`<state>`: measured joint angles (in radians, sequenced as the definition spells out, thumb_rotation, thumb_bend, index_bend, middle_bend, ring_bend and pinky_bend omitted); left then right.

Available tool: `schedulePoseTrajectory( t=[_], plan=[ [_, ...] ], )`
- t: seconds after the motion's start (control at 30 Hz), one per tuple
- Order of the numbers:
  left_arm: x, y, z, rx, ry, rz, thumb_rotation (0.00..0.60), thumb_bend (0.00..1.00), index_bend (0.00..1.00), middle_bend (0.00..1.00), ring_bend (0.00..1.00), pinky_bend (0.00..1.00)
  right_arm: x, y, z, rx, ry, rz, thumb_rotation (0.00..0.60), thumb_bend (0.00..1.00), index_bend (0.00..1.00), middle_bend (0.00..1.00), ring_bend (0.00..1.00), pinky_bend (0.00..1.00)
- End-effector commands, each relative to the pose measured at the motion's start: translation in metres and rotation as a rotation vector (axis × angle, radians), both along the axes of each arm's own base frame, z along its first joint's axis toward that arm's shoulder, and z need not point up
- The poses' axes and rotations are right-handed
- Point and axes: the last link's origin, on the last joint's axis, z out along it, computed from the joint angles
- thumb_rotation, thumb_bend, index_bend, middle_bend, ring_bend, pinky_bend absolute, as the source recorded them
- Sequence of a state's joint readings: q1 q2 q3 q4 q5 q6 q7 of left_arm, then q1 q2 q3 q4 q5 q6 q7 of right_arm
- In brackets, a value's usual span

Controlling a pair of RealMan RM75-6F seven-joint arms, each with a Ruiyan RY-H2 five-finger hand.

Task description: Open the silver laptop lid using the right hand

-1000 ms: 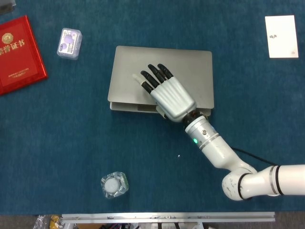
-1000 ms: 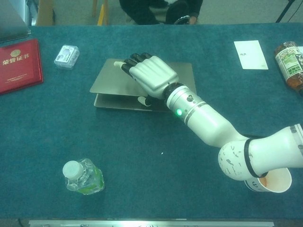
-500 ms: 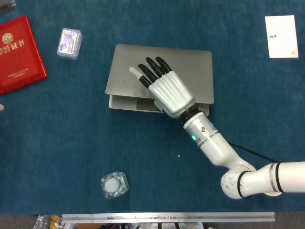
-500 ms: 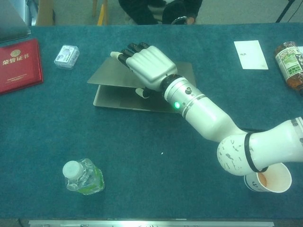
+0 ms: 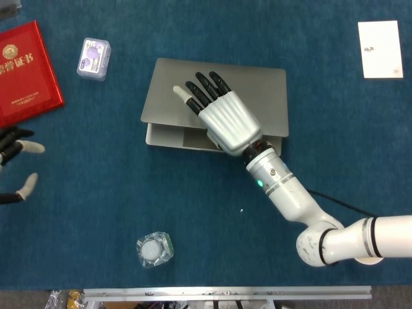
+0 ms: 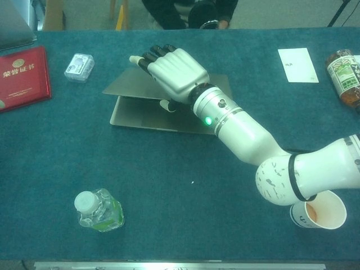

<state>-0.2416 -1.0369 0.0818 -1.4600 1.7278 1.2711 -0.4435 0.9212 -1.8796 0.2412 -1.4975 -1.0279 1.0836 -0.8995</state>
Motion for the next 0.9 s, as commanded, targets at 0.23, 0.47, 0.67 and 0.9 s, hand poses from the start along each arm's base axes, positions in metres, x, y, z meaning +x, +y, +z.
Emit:
schedulePoseTrajectory(
  t=[0.23,0.47,0.67,0.9],
  plan=[
    [0.014,0.007,-0.028,-0.112,-0.004,-0.071,0.238,0.42,0.2,0.12,0.09,0.14,0.002,-0.002,0.004,-0.015,-0.005,0.0,0.6,0.27,0.09,0.13,0.01,0.11],
    [0.028,0.016,-0.045,-0.192,0.025,-0.139,0.201,0.42,0.07,0.05,0.03,0.09,0.003,-0.002,0.006,-0.022,-0.002,-0.002,0.6,0.27,0.09,0.13,0.01,0.11],
    [0.036,0.026,-0.055,-0.239,0.06,-0.173,0.173,0.42,0.02,0.0,0.0,0.07,0.003,-0.002,0.006,-0.026,0.0,-0.004,0.6,0.27,0.09,0.13,0.01,0.11],
    [0.045,0.042,-0.07,-0.278,0.087,-0.183,0.17,0.42,0.02,0.0,0.0,0.07,0.004,-0.002,0.005,-0.029,0.006,-0.002,0.6,0.27,0.09,0.13,0.01,0.11]
  ],
)
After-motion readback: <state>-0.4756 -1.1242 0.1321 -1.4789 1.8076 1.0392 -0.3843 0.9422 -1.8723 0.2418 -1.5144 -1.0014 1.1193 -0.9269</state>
